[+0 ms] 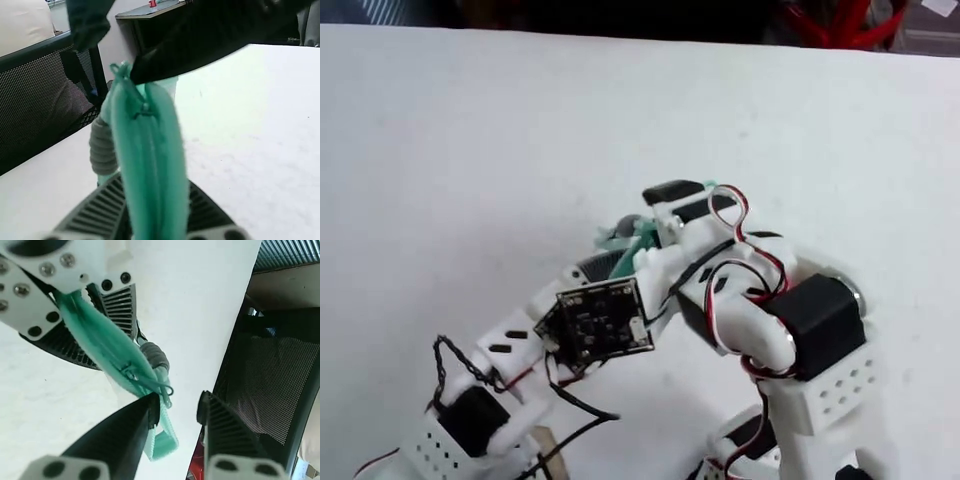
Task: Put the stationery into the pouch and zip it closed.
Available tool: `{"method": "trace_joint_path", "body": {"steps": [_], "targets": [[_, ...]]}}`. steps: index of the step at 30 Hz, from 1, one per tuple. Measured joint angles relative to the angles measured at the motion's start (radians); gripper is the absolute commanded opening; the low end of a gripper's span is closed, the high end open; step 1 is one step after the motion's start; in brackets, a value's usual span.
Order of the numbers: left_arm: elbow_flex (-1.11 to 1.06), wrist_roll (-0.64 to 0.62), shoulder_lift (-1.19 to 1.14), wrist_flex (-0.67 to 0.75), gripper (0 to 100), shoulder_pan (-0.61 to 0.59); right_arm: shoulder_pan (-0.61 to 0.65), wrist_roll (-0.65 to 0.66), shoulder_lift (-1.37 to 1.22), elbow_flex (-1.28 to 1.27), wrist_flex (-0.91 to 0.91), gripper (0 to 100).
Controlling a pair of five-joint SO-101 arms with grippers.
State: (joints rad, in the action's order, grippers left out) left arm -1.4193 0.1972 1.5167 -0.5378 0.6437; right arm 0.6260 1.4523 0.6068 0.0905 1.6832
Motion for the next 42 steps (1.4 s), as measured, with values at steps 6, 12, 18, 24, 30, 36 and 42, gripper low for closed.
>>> {"method": "trace_joint_path", "body": {"steps": [6, 12, 18, 24, 30, 36, 42], "targets": [[0.0, 0.0, 0.0, 0.0, 2, 0.0, 0.008, 0.092, 0.0, -0.021, -0.002, 2.3], [-0.003, 0.0, 0.0, 0.0, 2, 0.003, 0.008, 0.132, 0.002, -0.034, 0.005, 2.1], [0.005, 0.0, 0.0, 0.0, 2, -0.002, -0.028, -0.002, 0.002, -0.046, -0.081, 2.1], [0.008, 0.0, 0.002, 0.003, 2, -0.005, -0.075, -0.232, 0.003, -0.071, -0.195, 2.1], [0.008, 0.0, 0.002, 0.003, 2, -0.005, -0.095, -0.299, 0.109, -0.236, -0.331, 2.0], [0.008, 0.0, 0.002, 0.003, 2, 0.002, -0.192, -0.285, 0.267, -0.471, -0.508, 2.0], [0.005, 0.0, 0.002, 0.003, 2, 0.003, -0.336, -0.218, 0.348, -0.612, -0.578, 2.0]]}}
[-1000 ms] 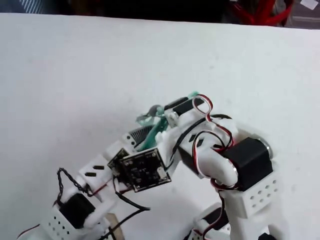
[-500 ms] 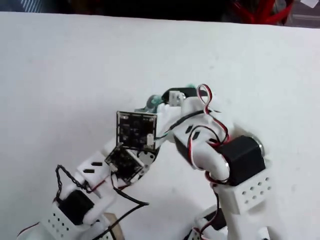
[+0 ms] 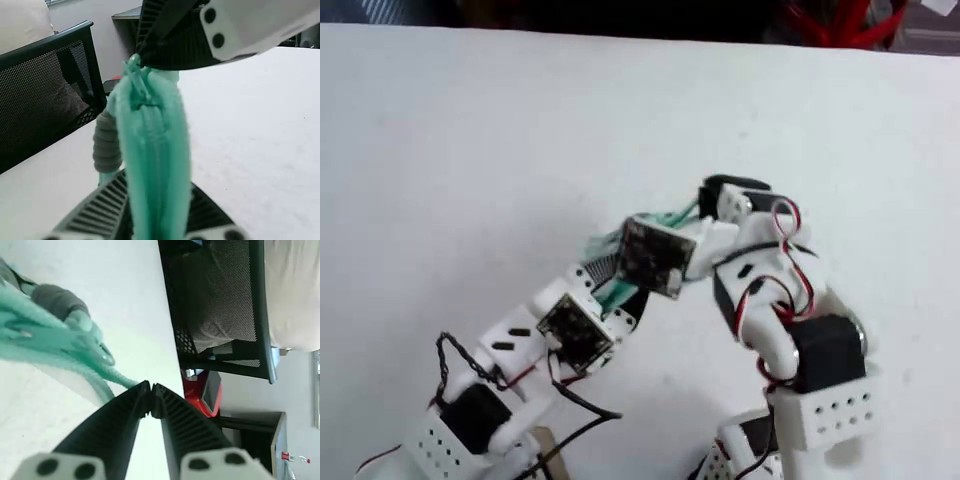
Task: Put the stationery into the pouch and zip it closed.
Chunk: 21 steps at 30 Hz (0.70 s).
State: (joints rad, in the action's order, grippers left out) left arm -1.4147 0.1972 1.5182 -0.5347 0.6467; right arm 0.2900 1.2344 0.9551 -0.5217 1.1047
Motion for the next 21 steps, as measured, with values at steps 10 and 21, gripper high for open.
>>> {"method": "trace_joint_path", "body": {"steps": [10, 21], "targets": [[0.0, 0.0, 0.0, 0.0, 2, 0.0, -0.081, -0.104, 0.075, -0.075, -0.077, 2.0], [0.0, 0.0, 0.0, -0.002, 2, 0.0, 0.031, -0.95, -0.137, 0.451, 0.232, 11.5]]}}
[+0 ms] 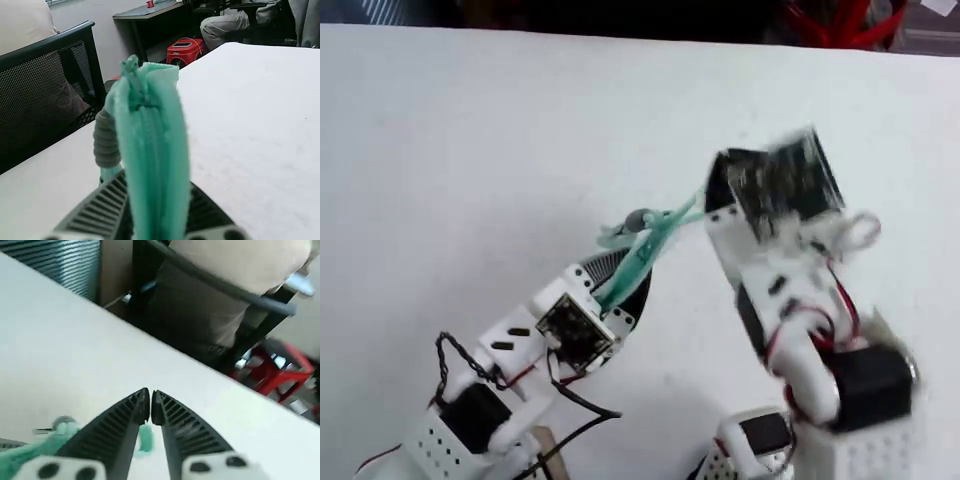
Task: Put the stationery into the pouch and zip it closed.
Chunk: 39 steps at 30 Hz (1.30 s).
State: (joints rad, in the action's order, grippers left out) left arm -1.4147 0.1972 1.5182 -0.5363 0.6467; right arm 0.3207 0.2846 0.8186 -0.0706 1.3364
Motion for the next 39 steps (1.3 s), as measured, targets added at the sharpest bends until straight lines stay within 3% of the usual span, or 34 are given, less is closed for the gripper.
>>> {"method": "trace_joint_path", "body": {"steps": [3, 5, 8, 11, 19, 28, 35, 39], "targets": [[0.0, 0.003, 0.0, 0.0, 2, 0.0, 0.098, -0.192, -0.199, 0.166, 0.192, 22.8], [0.0, 0.028, 0.0, 0.0, 2, 0.0, 0.157, -0.341, -0.318, 0.285, 0.322, 24.0], [-0.008, 0.035, 0.0, 0.0, 2, 0.002, 0.183, -0.534, -0.387, 0.377, 0.37, 24.0], [-0.008, 0.035, 0.0, 0.011, 2, 0.002, 0.222, -0.618, -0.393, 0.446, 0.384, 24.0], [-0.009, 0.037, 0.0, 0.014, 2, 0.002, 0.304, -0.637, -0.402, 0.434, 0.384, 24.0], [-0.011, 0.038, -0.002, 0.014, 2, 0.003, 0.21, -0.628, -0.404, 0.339, 0.376, 21.7], [-0.028, 0.041, -0.002, 0.021, 2, -0.003, 0.328, -0.457, -0.405, 0.244, 0.374, 2.9], [-0.029, 0.041, -0.002, 0.037, 2, -0.018, 0.362, -0.37, -0.404, 0.239, 0.374, 1.9]]}}
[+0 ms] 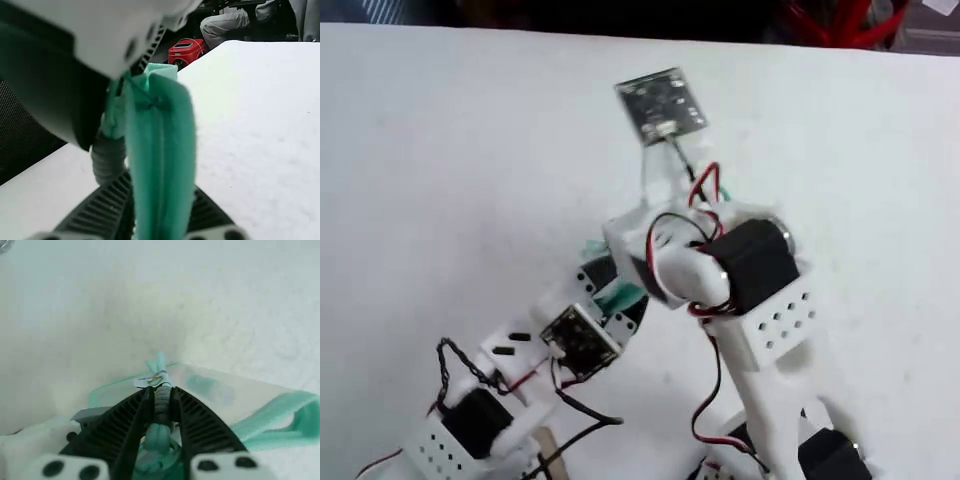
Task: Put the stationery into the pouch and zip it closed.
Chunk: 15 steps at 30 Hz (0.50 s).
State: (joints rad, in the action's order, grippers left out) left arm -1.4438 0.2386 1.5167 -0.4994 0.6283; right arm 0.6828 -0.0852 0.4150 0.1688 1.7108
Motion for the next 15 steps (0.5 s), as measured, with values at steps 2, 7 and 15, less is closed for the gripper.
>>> {"method": "trace_joint_path", "body": {"steps": [2, 7, 15], "targets": [[0.0, 0.0, 0.0, 0.0, 2, -0.002, 0.006, 0.012, 0.0, 0.0, 0.0, 1.9], [0.0, 0.0, 0.0, 0.002, 2, -0.008, 0.005, 0.064, -0.003, 0.031, 0.0, 1.9], [0.008, 0.0, 0.0, 0.011, 2, -0.029, -0.212, 0.172, -0.002, 0.16, 0.009, 1.9]]}}
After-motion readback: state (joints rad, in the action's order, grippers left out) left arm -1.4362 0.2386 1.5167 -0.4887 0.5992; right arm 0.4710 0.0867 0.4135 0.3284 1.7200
